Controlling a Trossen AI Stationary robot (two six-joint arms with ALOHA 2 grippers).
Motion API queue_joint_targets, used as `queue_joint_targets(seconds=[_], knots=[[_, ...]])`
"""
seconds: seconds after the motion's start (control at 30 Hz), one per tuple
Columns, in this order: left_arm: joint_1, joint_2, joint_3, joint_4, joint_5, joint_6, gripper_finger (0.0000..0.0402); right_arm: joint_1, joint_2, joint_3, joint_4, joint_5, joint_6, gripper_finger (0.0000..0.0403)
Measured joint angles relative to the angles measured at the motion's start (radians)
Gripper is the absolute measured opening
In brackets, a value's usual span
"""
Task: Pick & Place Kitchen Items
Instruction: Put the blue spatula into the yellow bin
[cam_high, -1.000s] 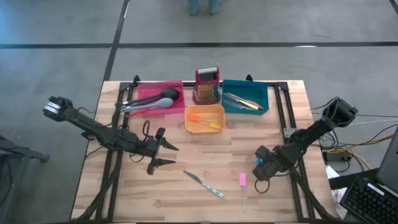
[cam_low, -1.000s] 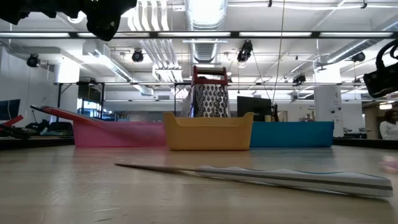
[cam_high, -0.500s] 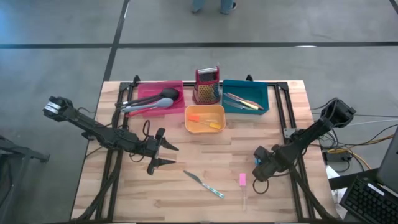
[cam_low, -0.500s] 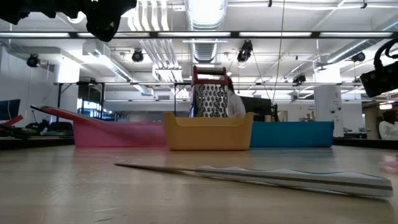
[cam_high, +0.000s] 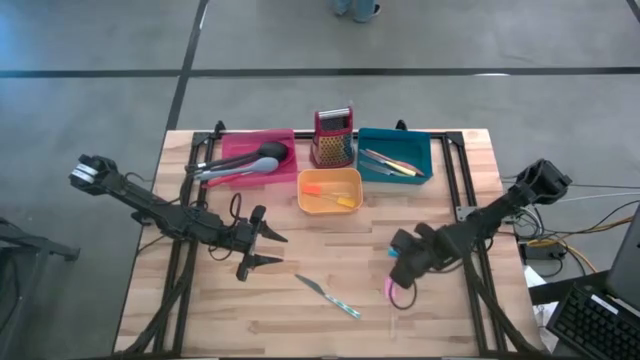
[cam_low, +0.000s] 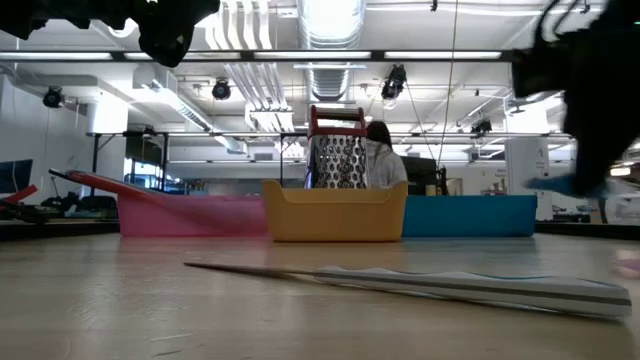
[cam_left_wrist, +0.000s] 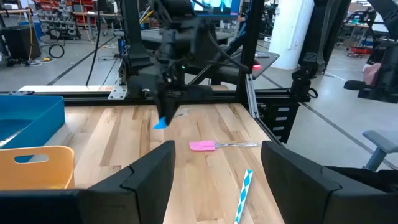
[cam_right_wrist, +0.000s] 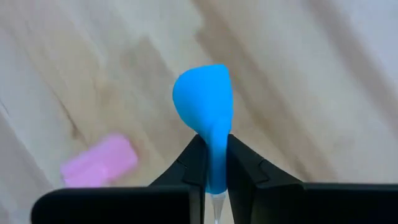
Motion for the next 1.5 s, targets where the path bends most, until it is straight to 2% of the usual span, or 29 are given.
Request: queue_joint_targets(seconds=[0.33, 0.53, 0.67, 0.87, 0.97, 1.23, 1.5], knots=[[0.0, 0.0, 0.0, 0.0, 0.0, 0.0, 0.0243, -0.229, 0.001, 0.197, -0.006, 0.074, -0.402, 0.0024], [0.0, 0.0, 0.0, 0.0, 0.0, 0.0, 0.0243, -0.322, 0.001, 0.338, 0.015, 0.159, -0.647, 0.0024], [0.0, 0.0, 0.0, 0.0, 0.0, 0.0, 0.0243, -0.36, 0.006, 0.404, 0.115, 0.193, -0.846, 0.0024], [0.0, -0.001, 0.0, 0.028, 0.0, -0.011, 0.0243, -0.427, 0.025, 0.427, 0.286, 0.159, -1.158, 0.0024], [0.0, -0.019, 0.015, 0.038, 0.0, -0.017, 0.0243, -0.473, 0.055, 0.43, 0.364, 0.112, -1.235, 0.0024], [-0.001, -0.035, 0.034, 0.036, 0.0, 0.021, 0.0243, -0.594, 0.206, 0.452, 0.405, 0.039, -1.36, 0.0024], [-0.002, -0.037, 0.034, 0.036, -0.006, 0.021, 0.0243, -0.659, 0.414, 0.602, 0.387, -0.013, -1.443, 0.0024]])
